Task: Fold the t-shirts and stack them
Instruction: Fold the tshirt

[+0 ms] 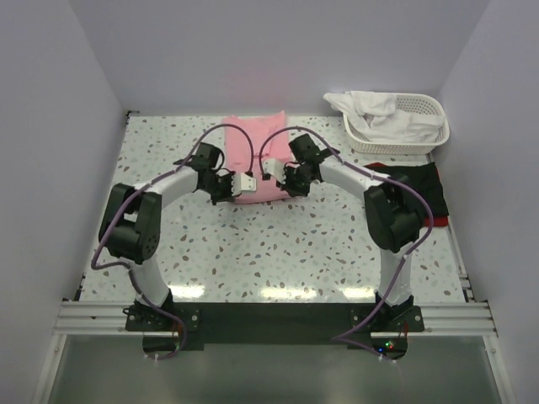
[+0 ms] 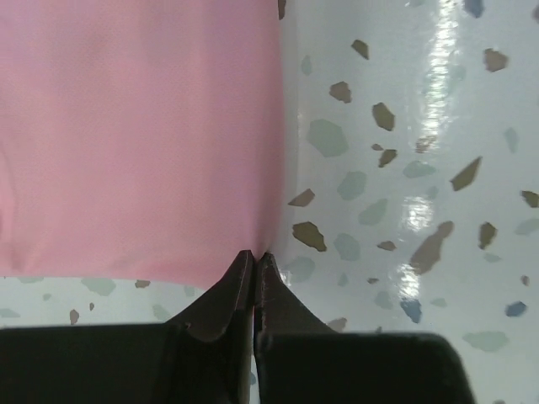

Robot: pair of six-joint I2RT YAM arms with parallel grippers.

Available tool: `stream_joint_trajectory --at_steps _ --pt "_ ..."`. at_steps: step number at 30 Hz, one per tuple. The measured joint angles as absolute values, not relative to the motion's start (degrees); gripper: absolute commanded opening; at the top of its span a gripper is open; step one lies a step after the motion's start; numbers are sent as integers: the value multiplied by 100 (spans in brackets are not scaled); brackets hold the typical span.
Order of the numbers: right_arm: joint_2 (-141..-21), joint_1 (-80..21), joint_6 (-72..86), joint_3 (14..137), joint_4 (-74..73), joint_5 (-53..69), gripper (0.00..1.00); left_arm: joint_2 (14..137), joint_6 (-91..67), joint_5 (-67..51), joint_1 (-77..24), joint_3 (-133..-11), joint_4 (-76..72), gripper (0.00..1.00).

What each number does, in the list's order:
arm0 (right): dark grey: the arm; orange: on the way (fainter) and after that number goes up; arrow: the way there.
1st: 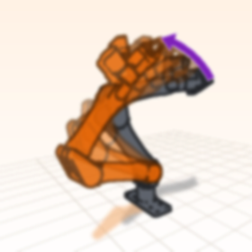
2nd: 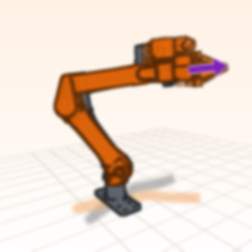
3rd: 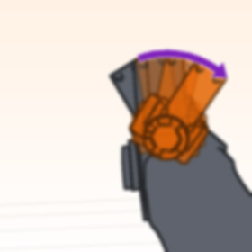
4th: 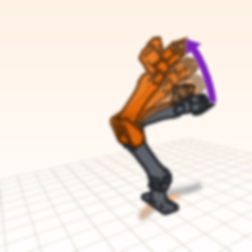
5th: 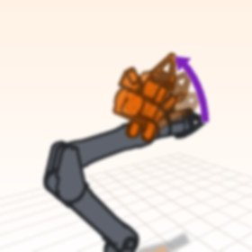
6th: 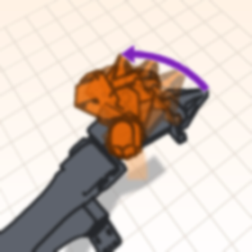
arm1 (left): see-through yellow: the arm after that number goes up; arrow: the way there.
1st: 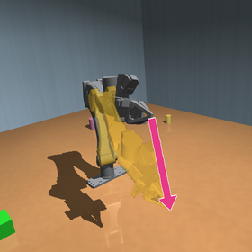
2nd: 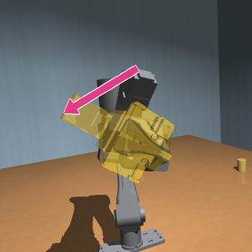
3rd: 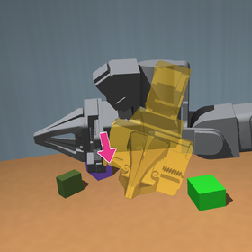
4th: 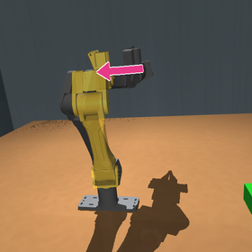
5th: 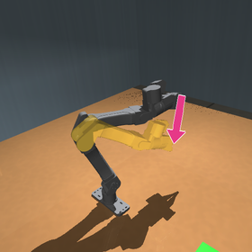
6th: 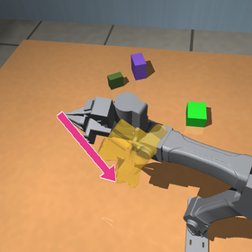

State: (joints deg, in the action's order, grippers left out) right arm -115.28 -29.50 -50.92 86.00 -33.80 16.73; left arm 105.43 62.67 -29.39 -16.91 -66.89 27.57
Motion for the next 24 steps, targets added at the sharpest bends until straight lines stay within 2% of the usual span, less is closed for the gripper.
stream_joint_trajectory --at_steps 6,11,16,19,24 --pt "-10986 -2967 -4995 8597 -4364 2082 0 9472 6392 -3286 -1708 -6530 3607 0" --pt "-9968 -3168 -4960 8248 -5384 2620 0 8399 6722 -3887 -1806 -6104 4954 0" --pt "-9336 -3376 -4930 8670 -6353 3028 0 8023 6744 -4263 -1815 -6316 6069 0" --pt "-9695 -3269 -5017 9369 -6665 3046 0 8311 6659 -4300 -1728 -6842 6237 0" --pt "-11515 -2825 -5334 11266 -6956 3052 0 9963 6460 -4244 -1192 -8224 6104 0"
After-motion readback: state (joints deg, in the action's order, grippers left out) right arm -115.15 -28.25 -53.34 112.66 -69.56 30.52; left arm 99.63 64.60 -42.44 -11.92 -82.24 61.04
